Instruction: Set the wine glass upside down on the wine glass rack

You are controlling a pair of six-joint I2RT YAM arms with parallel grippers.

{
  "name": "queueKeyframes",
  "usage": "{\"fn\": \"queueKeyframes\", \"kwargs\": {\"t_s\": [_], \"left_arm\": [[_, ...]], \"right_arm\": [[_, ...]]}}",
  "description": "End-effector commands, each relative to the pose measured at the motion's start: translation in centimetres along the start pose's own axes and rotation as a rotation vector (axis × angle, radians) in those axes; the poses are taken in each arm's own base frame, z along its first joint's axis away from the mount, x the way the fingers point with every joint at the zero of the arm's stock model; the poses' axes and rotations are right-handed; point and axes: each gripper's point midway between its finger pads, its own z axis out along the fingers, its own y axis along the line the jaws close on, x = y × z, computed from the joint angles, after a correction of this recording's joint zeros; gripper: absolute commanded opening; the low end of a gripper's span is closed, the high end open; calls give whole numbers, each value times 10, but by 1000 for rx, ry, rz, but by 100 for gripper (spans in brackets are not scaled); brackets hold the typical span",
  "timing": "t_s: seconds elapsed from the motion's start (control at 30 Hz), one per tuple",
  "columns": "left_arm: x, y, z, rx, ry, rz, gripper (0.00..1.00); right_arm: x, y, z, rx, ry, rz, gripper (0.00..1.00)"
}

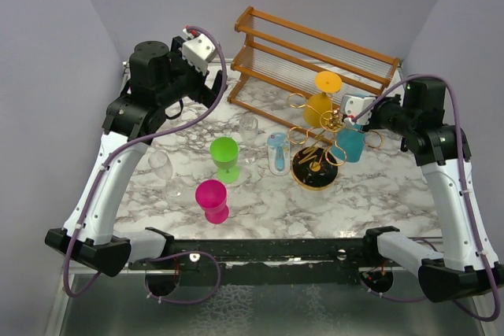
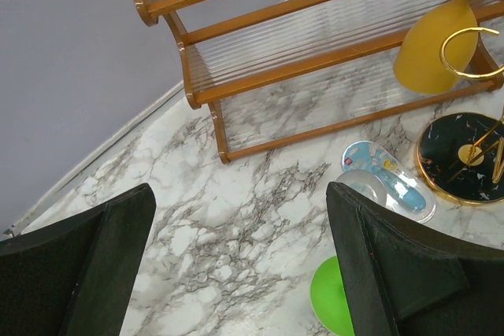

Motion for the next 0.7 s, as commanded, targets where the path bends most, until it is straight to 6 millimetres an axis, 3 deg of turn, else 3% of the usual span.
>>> {"fn": "queueKeyframes", "kwargs": {"t_s": [0.0, 0.37, 0.67], "left_arm": [[-5, -2, 3, 15, -22, 13, 93], [-6, -2, 3, 16, -24, 18, 93], [0, -3, 4, 20, -18, 21, 93]], "right_arm": [[9, -7, 1, 13, 53, -139, 4], [29, -11, -3, 43, 164, -136, 7], [32, -8, -12, 46, 194, -125, 17]]}}
